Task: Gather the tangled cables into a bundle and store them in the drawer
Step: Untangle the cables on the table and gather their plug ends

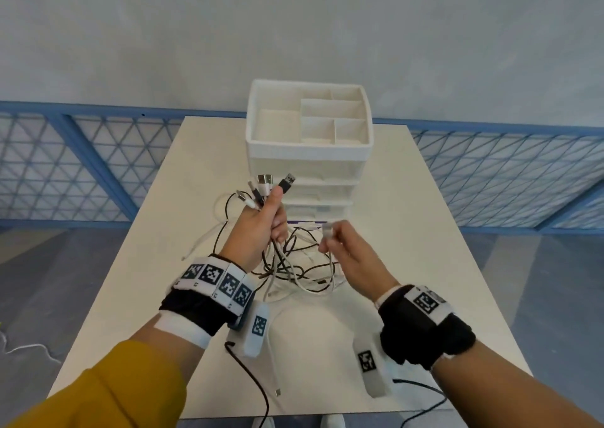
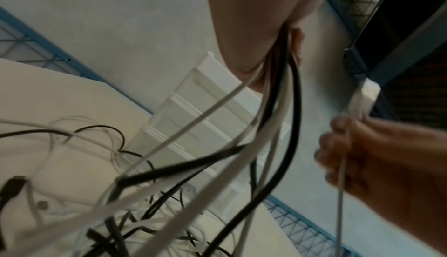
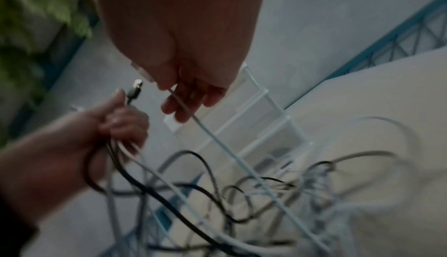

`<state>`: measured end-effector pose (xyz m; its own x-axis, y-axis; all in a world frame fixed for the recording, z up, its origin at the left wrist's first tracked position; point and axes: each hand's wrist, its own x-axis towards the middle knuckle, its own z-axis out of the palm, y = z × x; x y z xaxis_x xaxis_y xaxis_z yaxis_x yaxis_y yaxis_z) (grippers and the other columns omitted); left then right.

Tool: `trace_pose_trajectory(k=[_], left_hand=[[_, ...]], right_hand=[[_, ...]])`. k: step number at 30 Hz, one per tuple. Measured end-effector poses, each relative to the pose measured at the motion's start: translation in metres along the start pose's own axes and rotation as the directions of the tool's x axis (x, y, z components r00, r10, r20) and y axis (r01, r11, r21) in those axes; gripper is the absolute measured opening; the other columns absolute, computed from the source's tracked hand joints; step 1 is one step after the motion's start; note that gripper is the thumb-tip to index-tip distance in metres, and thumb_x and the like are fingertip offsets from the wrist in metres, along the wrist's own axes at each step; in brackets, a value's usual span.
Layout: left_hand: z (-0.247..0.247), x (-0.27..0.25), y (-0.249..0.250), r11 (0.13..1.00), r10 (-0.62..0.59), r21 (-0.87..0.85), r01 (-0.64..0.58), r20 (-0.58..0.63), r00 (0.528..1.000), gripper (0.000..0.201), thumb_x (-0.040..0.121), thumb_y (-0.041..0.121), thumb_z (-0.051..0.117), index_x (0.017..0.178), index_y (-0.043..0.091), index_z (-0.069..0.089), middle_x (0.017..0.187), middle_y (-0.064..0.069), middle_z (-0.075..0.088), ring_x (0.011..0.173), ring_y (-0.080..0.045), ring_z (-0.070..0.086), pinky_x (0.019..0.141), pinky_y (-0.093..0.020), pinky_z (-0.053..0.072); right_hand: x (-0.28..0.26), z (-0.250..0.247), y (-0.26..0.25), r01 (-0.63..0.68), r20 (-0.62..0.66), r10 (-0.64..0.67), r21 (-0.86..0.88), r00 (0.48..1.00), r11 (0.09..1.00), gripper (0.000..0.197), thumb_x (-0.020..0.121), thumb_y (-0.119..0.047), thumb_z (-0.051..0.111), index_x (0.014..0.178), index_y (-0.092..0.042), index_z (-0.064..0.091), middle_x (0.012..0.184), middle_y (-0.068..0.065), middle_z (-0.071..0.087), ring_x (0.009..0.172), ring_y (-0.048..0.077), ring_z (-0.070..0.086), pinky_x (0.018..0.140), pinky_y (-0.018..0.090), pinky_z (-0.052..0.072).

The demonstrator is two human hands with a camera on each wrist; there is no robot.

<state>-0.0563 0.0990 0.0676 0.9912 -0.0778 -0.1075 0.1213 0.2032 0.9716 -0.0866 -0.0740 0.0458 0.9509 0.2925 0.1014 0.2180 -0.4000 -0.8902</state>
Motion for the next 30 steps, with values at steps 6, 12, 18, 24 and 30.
trace_pose_trajectory(k=[6,12,18,24,30], left_hand=[[0.034,-0.011,0.008,0.971,0.084,0.22,-0.094,0.054,0.995,0.04,0.095,0.036,0.032,0.081,0.008,0.055,0.065,-0.005,0.054,0.051,0.0,0.054,0.056,-0.01,0.046],[0.042,-0.005,0.009,0.972,0.068,0.222,-0.075,0.041,0.997,0.042,0.094,0.043,0.026,0.115,0.019,0.054,0.096,0.008,0.062,0.083,0.011,0.059,0.063,0.002,0.044],[0.044,0.003,0.009,0.971,-0.005,0.237,-0.003,0.034,0.999,0.044,0.091,0.053,0.026,0.099,0.023,0.058,0.083,0.006,0.065,0.069,0.007,0.06,0.054,0.0,0.044],[0.043,0.006,0.011,0.966,-0.091,0.25,0.066,0.088,0.992,0.062,0.083,0.063,0.031,0.085,0.008,0.059,0.041,-0.005,0.053,0.037,-0.015,0.052,0.044,-0.019,0.045],[0.033,0.026,0.011,0.996,0.08,-0.047,-0.08,0.015,0.997,0.062,0.076,0.017,0.067,0.13,0.027,0.037,0.114,0.003,0.061,0.094,-0.017,0.062,0.084,-0.03,0.051]], right_hand=[[0.029,0.009,-0.04,-0.025,-0.119,0.075,0.374,0.99,0.927,0.009,0.096,-0.005,0.042,0.093,-0.003,0.051,0.065,0.002,0.05,0.054,0.008,0.045,0.058,0.021,0.043],[0.039,0.013,-0.041,-0.063,-0.156,0.144,0.434,0.977,0.899,0.021,0.095,-0.019,0.048,0.086,0.0,0.05,0.092,0.01,0.065,0.084,0.024,0.061,0.081,0.04,0.052],[0.043,0.011,-0.033,-0.213,-0.047,0.238,0.3,0.97,0.93,0.036,0.099,-0.038,0.031,0.102,-0.01,0.053,0.078,-0.003,0.057,0.072,0.011,0.054,0.073,0.03,0.047],[0.045,0.0,-0.043,-0.327,0.133,0.299,0.344,0.945,0.88,0.058,0.094,-0.057,0.024,0.066,-0.021,0.061,0.045,-0.003,0.045,0.04,0.012,0.044,0.049,0.026,0.045],[0.047,-0.007,-0.041,-0.444,0.302,0.332,0.493,0.894,0.748,0.053,0.091,-0.061,0.025,0.064,-0.018,0.039,0.047,-0.006,0.026,0.036,0.006,0.018,0.036,0.017,0.016]])
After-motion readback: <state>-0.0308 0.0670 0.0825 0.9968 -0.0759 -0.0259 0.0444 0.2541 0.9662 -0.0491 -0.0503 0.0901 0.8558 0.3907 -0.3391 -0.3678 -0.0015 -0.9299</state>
